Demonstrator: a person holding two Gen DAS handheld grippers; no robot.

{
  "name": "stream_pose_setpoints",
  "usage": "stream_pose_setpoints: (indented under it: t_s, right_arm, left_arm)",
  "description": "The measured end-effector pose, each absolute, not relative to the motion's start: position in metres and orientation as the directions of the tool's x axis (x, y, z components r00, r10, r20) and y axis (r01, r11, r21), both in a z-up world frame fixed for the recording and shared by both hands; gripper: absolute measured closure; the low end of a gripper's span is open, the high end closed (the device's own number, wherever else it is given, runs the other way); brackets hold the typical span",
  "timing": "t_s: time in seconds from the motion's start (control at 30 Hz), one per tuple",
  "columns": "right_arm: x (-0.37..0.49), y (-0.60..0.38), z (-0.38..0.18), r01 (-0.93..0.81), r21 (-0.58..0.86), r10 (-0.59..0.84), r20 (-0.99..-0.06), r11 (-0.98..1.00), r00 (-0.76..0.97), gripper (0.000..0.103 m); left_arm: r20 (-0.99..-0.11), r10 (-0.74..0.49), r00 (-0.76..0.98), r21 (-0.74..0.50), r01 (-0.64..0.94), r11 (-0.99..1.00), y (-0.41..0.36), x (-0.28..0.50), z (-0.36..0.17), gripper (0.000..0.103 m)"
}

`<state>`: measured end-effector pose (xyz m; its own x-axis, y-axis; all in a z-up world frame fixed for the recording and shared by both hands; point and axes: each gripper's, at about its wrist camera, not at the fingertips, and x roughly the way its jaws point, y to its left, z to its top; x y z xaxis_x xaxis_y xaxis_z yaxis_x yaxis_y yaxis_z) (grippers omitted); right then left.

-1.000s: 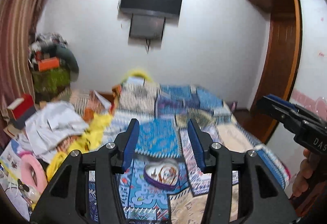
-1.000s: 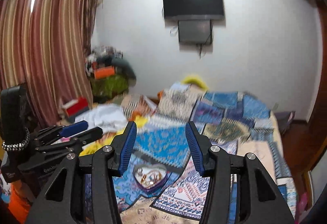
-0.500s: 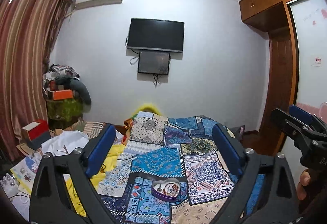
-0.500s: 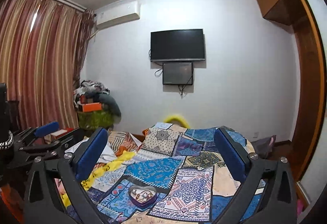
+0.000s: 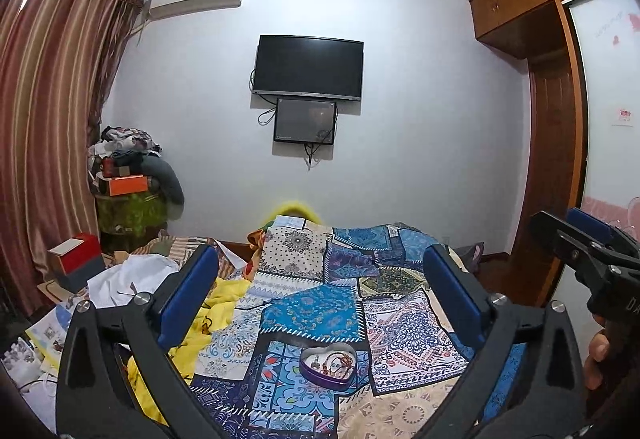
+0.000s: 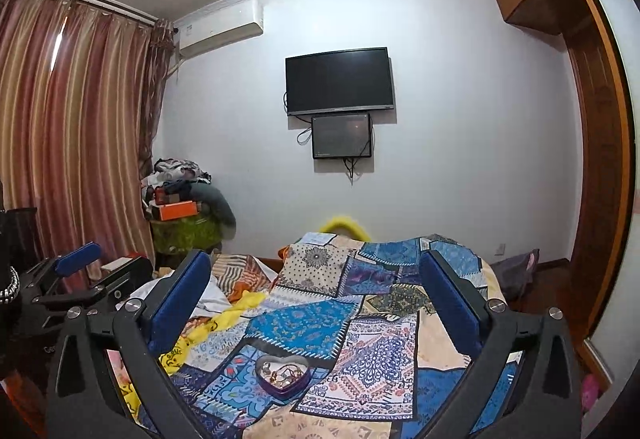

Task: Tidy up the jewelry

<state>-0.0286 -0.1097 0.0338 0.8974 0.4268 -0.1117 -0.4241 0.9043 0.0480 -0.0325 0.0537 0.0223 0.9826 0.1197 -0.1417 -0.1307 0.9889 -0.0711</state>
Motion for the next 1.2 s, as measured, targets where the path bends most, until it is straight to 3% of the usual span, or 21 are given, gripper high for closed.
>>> stream_pose_setpoints:
  t_s: [1.2]
  right_arm:
    - [-0.0257,-0.1098,0.0333,-0.428,0.06,0.432,-0.158,0.902,0.888,0.0]
  left_arm:
    - [-0.181,0.096,0.979,-0.075,-0.111,0.991,0.0531,-0.0228,0.0159,0.0]
